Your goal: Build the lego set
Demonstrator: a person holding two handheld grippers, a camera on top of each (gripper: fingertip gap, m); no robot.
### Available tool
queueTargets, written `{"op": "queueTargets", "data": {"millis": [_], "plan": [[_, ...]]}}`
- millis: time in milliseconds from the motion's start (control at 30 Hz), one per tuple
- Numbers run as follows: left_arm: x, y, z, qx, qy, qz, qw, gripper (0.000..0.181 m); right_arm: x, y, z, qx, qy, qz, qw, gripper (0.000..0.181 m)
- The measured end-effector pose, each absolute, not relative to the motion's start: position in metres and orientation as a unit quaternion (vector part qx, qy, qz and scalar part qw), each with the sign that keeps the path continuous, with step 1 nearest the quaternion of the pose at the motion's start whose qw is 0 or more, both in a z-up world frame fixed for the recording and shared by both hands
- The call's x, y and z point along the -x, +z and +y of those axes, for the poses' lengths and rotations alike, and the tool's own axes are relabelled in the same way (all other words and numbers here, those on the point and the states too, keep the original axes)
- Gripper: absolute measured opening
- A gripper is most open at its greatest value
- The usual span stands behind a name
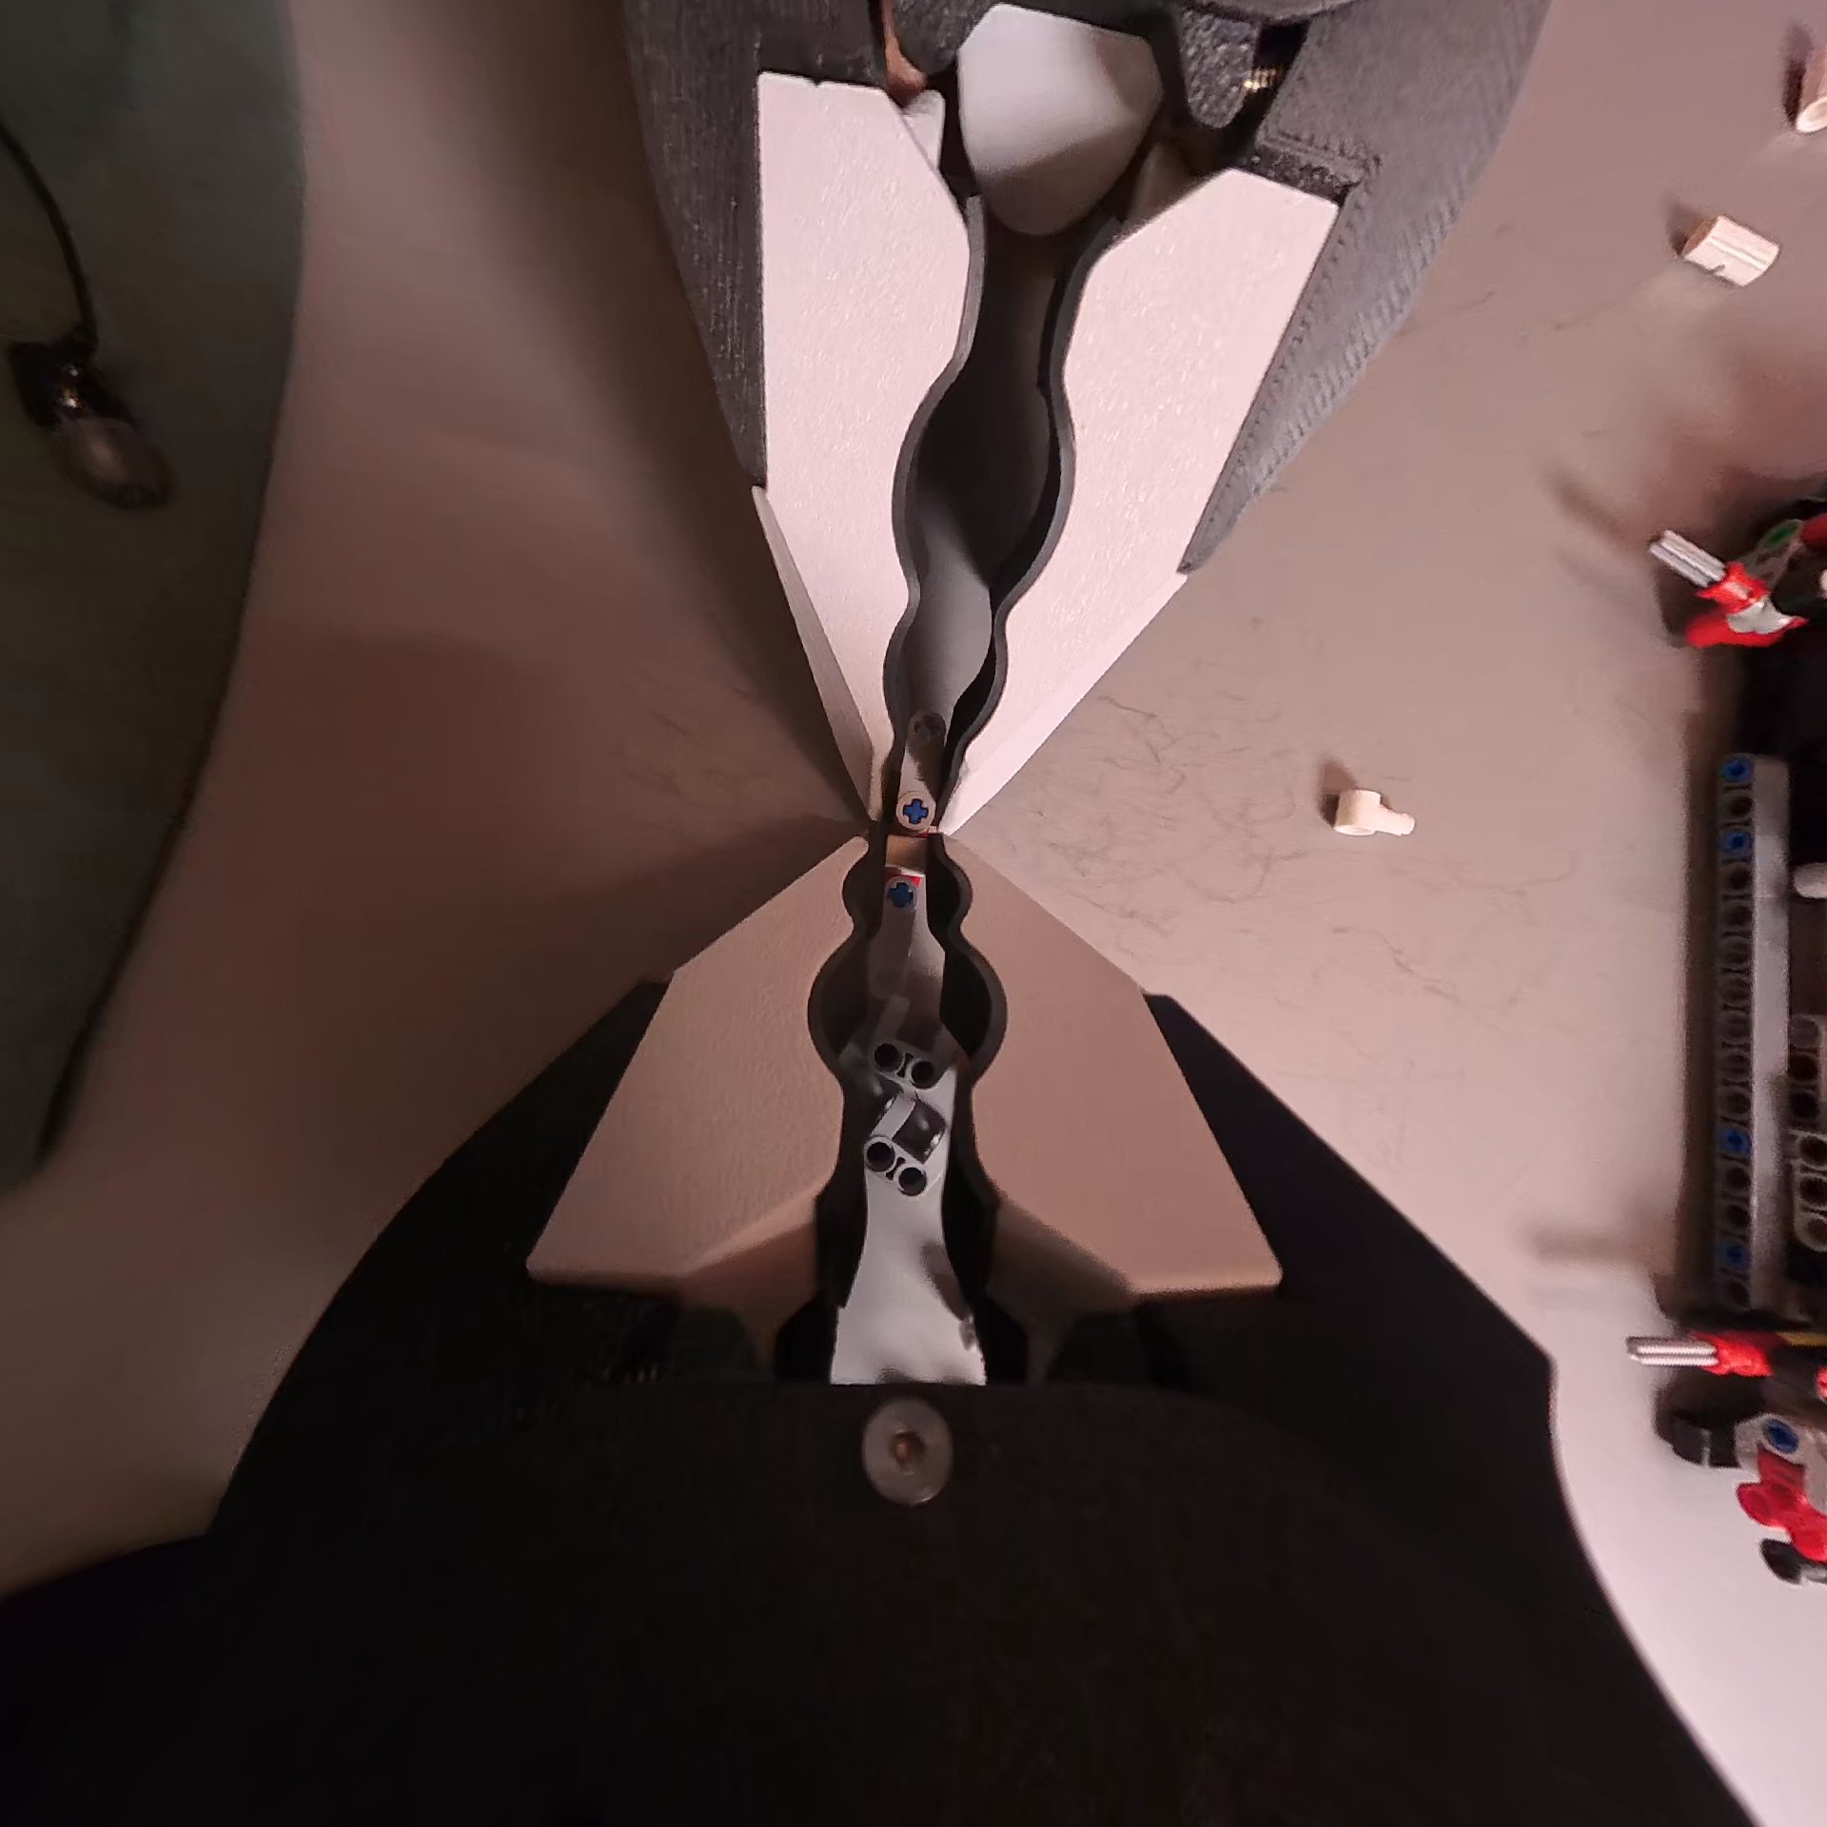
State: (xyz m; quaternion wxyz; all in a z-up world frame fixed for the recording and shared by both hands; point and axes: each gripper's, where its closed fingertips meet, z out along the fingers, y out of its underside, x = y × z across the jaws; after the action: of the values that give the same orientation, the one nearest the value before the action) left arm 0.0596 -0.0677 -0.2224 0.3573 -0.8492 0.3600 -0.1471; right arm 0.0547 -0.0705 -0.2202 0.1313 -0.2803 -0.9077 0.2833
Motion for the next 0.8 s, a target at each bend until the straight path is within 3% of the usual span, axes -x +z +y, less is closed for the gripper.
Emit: {"op": "queueTargets", "data": {"millis": [800], "plan": [[-0.0594,-0.2227,-0.0677,0.854,-0.138,0.35,0.361,0.006,-0.0544,-0.2208,-0.0694,0.33,0.266,-0.896,0.129,0.005]]}}
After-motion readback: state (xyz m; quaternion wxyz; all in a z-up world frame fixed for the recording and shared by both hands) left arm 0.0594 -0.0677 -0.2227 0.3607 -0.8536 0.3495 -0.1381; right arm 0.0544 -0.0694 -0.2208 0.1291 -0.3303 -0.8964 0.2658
